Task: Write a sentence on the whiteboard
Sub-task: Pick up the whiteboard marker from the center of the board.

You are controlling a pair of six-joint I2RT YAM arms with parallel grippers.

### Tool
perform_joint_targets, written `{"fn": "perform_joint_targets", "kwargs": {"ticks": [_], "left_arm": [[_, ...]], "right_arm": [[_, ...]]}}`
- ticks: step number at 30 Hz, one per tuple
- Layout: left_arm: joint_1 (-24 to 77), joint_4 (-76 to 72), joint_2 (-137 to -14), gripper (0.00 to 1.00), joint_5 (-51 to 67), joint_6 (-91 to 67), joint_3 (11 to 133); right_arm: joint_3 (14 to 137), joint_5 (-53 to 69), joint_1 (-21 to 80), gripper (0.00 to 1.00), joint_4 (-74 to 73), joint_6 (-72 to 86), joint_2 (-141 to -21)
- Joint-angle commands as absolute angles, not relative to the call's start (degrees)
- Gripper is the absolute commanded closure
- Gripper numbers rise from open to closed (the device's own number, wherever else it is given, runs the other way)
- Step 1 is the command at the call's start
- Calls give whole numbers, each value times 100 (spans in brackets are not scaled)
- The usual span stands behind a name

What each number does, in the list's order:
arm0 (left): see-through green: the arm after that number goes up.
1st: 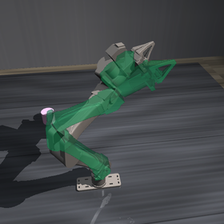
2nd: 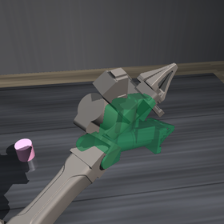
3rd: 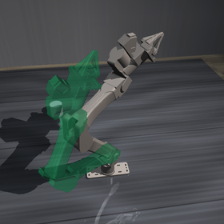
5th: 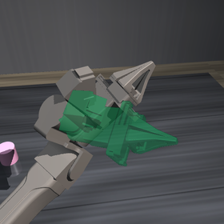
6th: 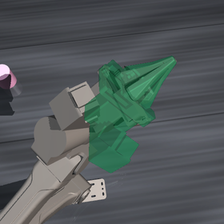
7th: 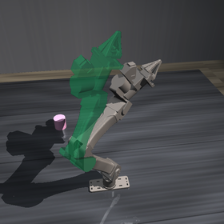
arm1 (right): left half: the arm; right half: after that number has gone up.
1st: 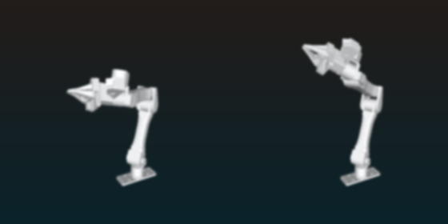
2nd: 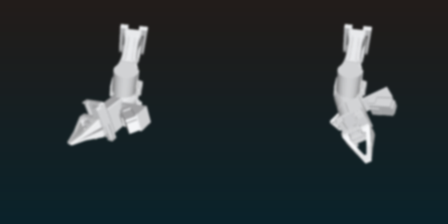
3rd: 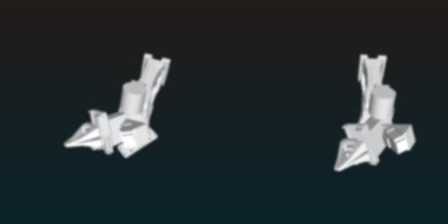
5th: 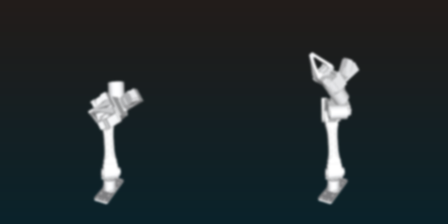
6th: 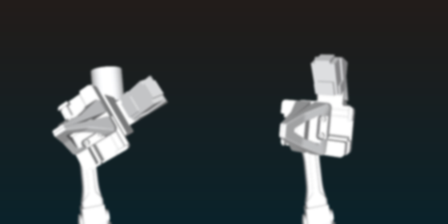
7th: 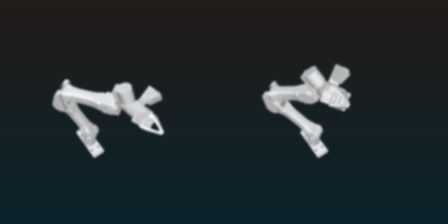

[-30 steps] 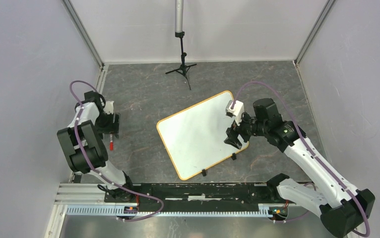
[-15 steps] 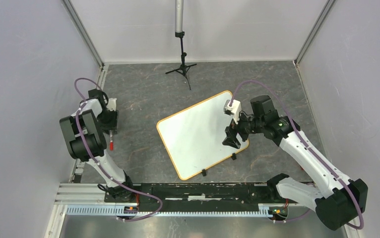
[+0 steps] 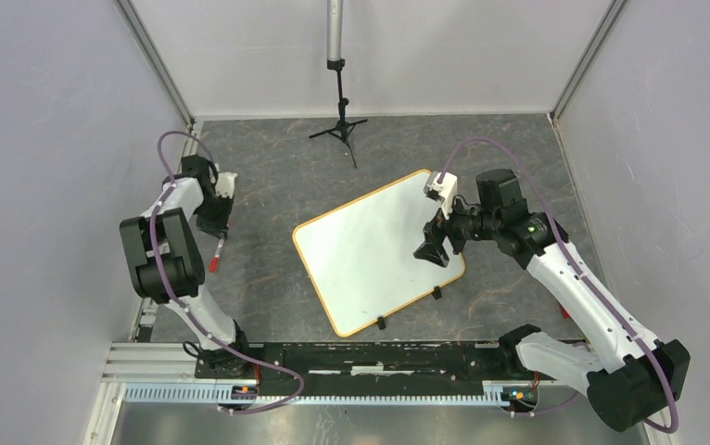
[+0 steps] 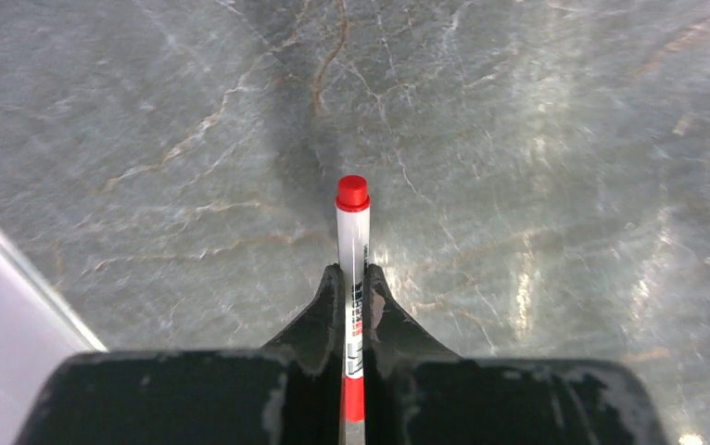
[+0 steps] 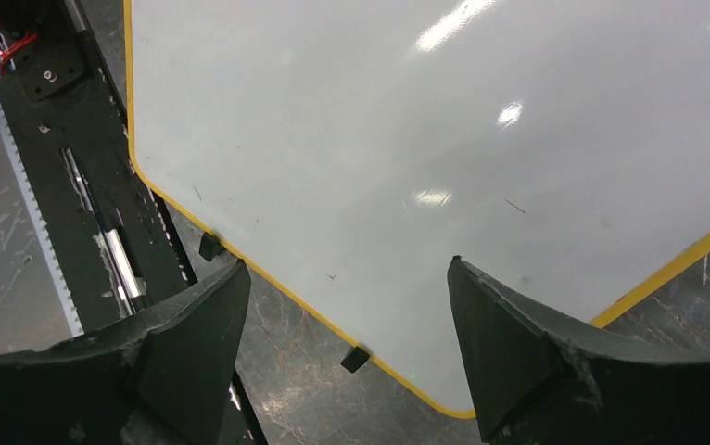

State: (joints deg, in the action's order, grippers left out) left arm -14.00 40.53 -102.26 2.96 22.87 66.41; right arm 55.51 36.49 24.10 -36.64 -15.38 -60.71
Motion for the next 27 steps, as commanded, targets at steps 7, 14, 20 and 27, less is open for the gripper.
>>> {"fn": "perform_joint_targets", "kwargs": {"ticks": [7,14,20,27], "left_arm": [[-648,6036,-8063,98,1401,2807,8851],[1624,6599,-7261,98,1609,3027,9854],[3502,6918,-7528,98,1773,3038,10425],[4497,7264,-8026,98,1594,3278,10635]], "right_arm": [[5992,3806,2390,16,-2779,-579,-5859],[6260,4122,2384,17,-2137,261,-5775],[5937,4816,2391,21,-956,1929,-5725],[5373,5290,2404,24,234,3323,-5860]]}}
